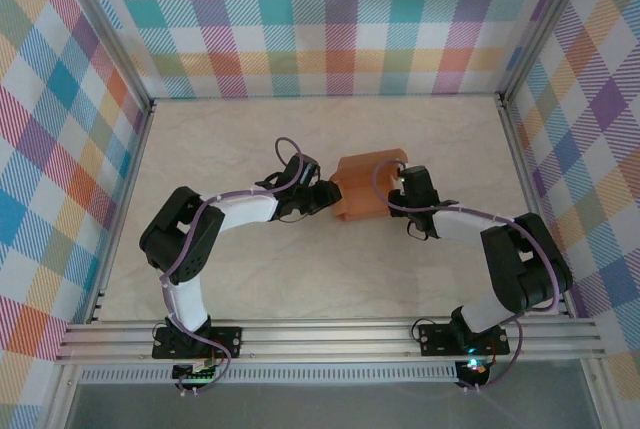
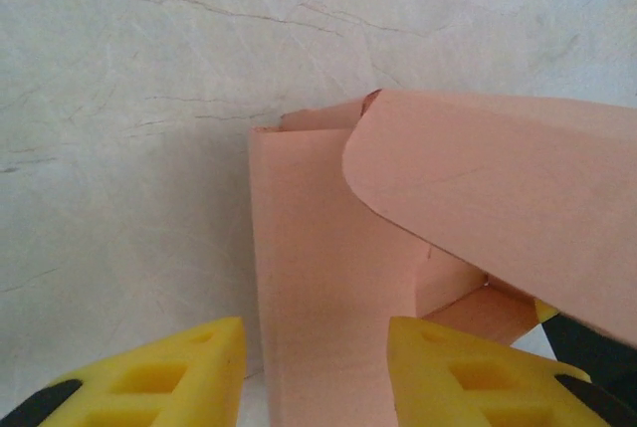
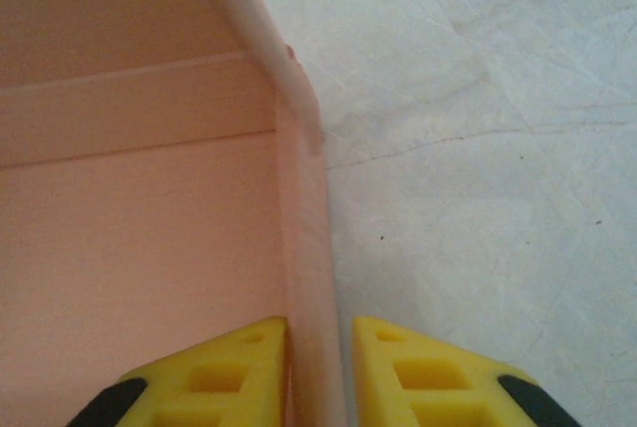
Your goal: Fold the paper box
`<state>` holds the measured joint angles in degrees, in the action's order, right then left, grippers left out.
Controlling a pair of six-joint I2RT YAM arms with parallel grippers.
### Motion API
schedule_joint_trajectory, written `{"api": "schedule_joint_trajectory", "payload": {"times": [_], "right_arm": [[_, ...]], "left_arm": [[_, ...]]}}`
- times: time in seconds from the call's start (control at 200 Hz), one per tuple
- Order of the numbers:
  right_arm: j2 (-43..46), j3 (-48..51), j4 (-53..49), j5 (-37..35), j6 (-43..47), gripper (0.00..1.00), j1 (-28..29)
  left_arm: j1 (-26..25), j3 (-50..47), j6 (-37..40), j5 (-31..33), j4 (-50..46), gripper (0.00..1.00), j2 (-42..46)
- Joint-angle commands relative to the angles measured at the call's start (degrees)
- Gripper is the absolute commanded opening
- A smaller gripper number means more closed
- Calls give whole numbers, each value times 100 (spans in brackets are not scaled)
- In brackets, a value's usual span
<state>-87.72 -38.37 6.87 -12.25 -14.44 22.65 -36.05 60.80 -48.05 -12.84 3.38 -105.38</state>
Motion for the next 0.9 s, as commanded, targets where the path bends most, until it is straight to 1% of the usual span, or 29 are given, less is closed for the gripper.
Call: {"api": "schedule_joint_trajectory", "payload": {"times": [0.0, 0.18, 0.195, 0.25, 0.415, 0.475, 0.605, 0.665, 0.73, 0.895], "right_arm": [[-8, -214, 83, -307, 163, 18, 122], [-4, -240, 6, -541, 183, 13, 229], [-7, -246, -1, -551, 185, 11, 237], [-17, -274, -76, -596, 196, 9, 265], [-34, -326, -158, -715, 192, 6, 332], [-34, -331, -195, -729, 191, 5, 349], [-23, -347, -242, -761, 213, 5, 375], [-24, -356, -256, -769, 213, 5, 404], [-34, -373, -279, -783, 209, 5, 428], [-60, -385, -310, -813, 178, 5, 495]], "left_arm": [[55, 93, 184, 92, -254, 42, 148], [55, 73, 276, 222, -378, 42, 241], [55, 65, 279, 231, -384, 42, 246], [57, 48, 279, 270, -407, 42, 274], [59, 134, 321, 429, -664, 41, 279], [60, 115, 309, 444, -617, 41, 310], [63, 156, 244, 291, -519, 38, 253], [63, 176, 164, 172, -402, 32, 178], [70, 161, 36, 37, -228, 27, 119], [72, 274, -118, -190, -35, 28, -32]]}}
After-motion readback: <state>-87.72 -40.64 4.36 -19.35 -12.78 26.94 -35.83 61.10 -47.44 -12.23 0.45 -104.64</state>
